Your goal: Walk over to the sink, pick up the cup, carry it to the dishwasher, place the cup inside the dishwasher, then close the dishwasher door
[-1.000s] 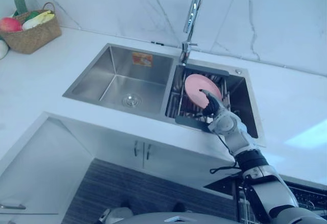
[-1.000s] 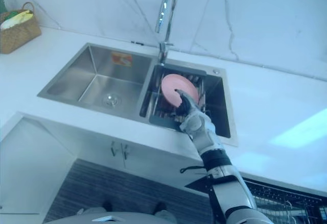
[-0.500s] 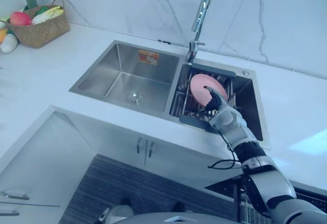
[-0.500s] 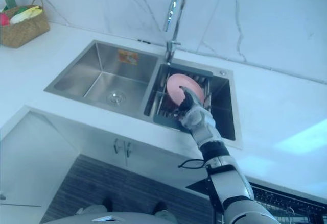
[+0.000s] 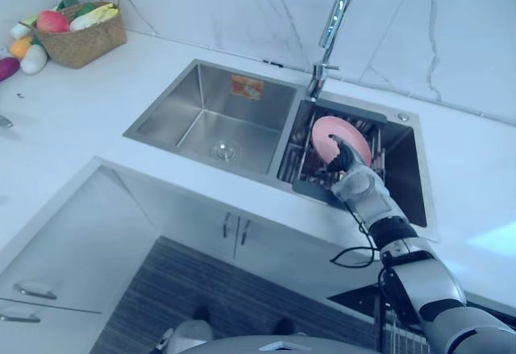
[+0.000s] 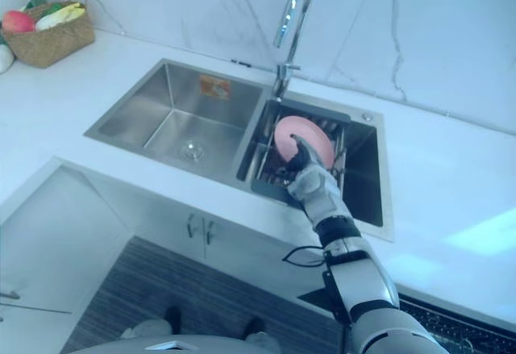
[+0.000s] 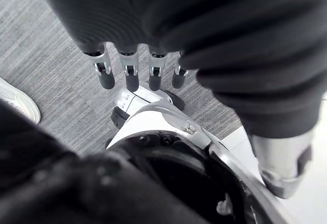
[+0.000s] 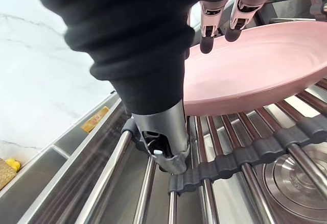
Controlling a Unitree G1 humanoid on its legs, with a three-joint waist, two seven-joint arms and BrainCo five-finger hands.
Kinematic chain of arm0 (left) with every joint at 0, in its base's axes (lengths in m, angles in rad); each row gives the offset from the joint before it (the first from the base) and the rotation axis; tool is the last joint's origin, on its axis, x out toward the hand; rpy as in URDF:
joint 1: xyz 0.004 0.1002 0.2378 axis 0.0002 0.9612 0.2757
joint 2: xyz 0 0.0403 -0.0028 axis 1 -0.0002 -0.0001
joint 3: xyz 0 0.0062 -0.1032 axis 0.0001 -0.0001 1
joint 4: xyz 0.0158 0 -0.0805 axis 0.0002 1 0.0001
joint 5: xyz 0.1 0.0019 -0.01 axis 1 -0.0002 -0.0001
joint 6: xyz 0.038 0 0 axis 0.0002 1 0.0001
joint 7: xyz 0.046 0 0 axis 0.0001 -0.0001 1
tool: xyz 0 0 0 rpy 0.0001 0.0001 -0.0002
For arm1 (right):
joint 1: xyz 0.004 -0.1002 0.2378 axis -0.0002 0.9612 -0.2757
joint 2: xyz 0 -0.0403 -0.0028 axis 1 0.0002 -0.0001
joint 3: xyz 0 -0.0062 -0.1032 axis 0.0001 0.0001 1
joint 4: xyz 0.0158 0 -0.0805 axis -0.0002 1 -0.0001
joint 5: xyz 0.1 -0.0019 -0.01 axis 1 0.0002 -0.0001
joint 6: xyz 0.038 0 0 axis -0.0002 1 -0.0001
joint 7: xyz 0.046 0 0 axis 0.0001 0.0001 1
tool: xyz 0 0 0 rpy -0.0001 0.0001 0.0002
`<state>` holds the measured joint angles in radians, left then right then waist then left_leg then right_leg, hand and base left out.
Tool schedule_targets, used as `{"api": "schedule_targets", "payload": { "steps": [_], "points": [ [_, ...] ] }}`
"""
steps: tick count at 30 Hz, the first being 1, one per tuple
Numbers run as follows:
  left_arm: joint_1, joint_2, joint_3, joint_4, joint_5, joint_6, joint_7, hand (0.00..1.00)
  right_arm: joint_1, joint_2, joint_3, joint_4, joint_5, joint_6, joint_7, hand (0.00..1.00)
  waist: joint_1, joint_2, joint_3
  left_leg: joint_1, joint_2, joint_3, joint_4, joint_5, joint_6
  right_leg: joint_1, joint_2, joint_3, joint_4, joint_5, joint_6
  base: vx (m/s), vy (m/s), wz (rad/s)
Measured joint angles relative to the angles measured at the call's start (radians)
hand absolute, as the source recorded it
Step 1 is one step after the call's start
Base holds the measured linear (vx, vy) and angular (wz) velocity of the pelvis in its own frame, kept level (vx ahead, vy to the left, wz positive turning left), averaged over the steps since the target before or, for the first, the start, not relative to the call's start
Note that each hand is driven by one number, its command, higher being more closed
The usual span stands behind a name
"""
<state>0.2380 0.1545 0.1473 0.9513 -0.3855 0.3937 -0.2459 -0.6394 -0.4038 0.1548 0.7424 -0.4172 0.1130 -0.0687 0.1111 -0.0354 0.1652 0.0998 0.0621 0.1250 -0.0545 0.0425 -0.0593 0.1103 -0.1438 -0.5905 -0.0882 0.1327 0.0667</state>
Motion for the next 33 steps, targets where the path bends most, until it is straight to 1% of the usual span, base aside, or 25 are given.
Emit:
{"api": "schedule_targets", "payload": {
  "steps": [2,6,8,10,13,15,22,24,27,30,31,32,33],
  "points": [
    [0.003,-0.001,0.0,0.0,0.008,-0.003,-0.002,0.0,-0.008,0.001,0.0,0.033,0.001,0.004,-0.003,1.0,0.003,0.0,0.001,-0.001,-0.002,-0.005,0.0,0.0,0.0,0.002,-0.001,-0.004,0.0,0.0,0.001,0.03,0.034,0.06],
    [0.003,-0.006,0.0,0.0,0.018,-0.003,-0.014,0.0,-0.009,0.001,0.0,0.043,0.001,0.005,-0.009,1.0,0.004,0.002,0.011,0.0,-0.003,-0.013,0.001,0.0,-0.001,0.01,-0.003,-0.016,0.0,-0.002,0.002,0.03,0.031,0.09],
    [0.003,-0.007,0.0,0.001,0.018,-0.003,-0.021,0.0,-0.009,0.001,0.0,0.064,0.001,0.008,-0.03,1.0,0.016,0.003,0.011,0.0,-0.002,-0.013,0.0,0.0,-0.001,0.01,-0.002,-0.016,0.0,-0.002,0.002,0.05,0.036,0.01],
    [0.003,-0.007,0.0,0.0,0.021,-0.003,-0.021,0.0,-0.009,0.001,0.0,0.064,0.001,0.008,-0.049,1.0,0.018,0.003,0.011,0.0,-0.003,-0.013,0.0,0.0,-0.001,0.011,-0.002,-0.016,0.0,-0.001,0.001,0.04,0.032,0.01],
    [0.003,-0.007,0.003,0.0,0.053,-0.005,-0.021,0.0,-0.009,0.001,0.0,0.063,0.001,0.015,-0.074,1.0,0.021,0.003,0.011,0.0,-0.003,-0.013,0.0,0.0,0.0,0.011,-0.002,-0.016,0.0,0.0,-0.001,0.04,0.03,0.0],
    [0.003,-0.007,0.006,0.0,0.08,-0.014,-0.022,0.0,-0.009,0.001,0.0,0.063,0.001,0.02,-0.091,1.0,0.02,0.003,0.011,0.001,-0.003,-0.012,0.0,0.0,0.0,0.012,-0.002,-0.014,0.0,0.001,-0.002,0.04,0.031,-0.01],
    [0.003,-0.007,0.008,0.0,0.135,-0.033,-0.023,0.0,-0.015,0.001,-0.001,0.063,0.001,0.019,-0.095,1.0,0.019,0.003,0.011,0.007,-0.002,0.0,0.0,0.0,0.0,0.01,-0.002,0.005,0.0,0.003,-0.005,0.02,0.025,-0.05],
    [0.005,-0.007,0.007,0.0,0.136,-0.034,-0.023,0.0,-0.021,0.0,-0.001,0.063,0.001,0.011,-0.097,1.0,0.017,0.003,0.011,0.007,-0.002,0.003,0.0,-0.001,0.0,0.008,-0.002,0.007,0.0,0.003,-0.004,0.02,0.03,-0.06],
    [0.01,-0.007,0.007,0.0,0.15,-0.044,-0.023,0.0,-0.039,-0.003,-0.004,0.059,0.012,-0.022,-0.123,1.0,0.011,0.003,0.011,0.007,-0.002,0.01,0.001,-0.001,0.0,0.005,-0.002,0.015,0.0,0.003,-0.003,0.03,0.033,-0.06],
    [0.012,-0.007,0.008,0.0,0.155,-0.044,-0.024,0.0,-0.053,-0.028,-0.021,0.005,0.104,-0.062,-0.137,1.0,0.01,0.003,0.011,0.007,-0.002,0.017,0.001,-0.002,0.0,-0.004,0.0,0.033,0.0,0.005,-0.003,0.04,0.038,-0.1],
    [0.012,-0.008,0.007,-0.001,0.155,-0.043,-0.025,0.0,-0.054,-0.036,-0.021,-0.015,0.137,-0.066,-0.137,1.0,0.009,0.003,0.011,0.007,-0.002,0.019,0.0,-0.002,0.0,-0.005,0.0,0.034,0.0,0.007,-0.004,0.03,0.024,-0.1],
    [0.013,-0.008,0.008,-0.002,0.156,-0.044,-0.026,0.0,-0.054,-0.043,-0.036,-0.054,0.193,-0.073,-0.138,1.0,0.002,0.003,0.011,0.008,-0.001,0.025,0.001,-0.002,0.001,-0.005,0.0,0.035,0.0,0.01,-0.007,0.04,0.032,-0.06],
    [0.015,-0.008,0.008,-0.002,0.161,-0.045,-0.026,0.0,-0.054,-0.042,-0.061,-0.085,0.225,-0.079,-0.14,1.0,-0.004,0.003,0.011,0.009,-0.001,0.028,0.001,-0.002,0.001,-0.005,0.0,0.038,0.0,0.01,-0.008,0.04,0.032,-0.09]
  ]
}}
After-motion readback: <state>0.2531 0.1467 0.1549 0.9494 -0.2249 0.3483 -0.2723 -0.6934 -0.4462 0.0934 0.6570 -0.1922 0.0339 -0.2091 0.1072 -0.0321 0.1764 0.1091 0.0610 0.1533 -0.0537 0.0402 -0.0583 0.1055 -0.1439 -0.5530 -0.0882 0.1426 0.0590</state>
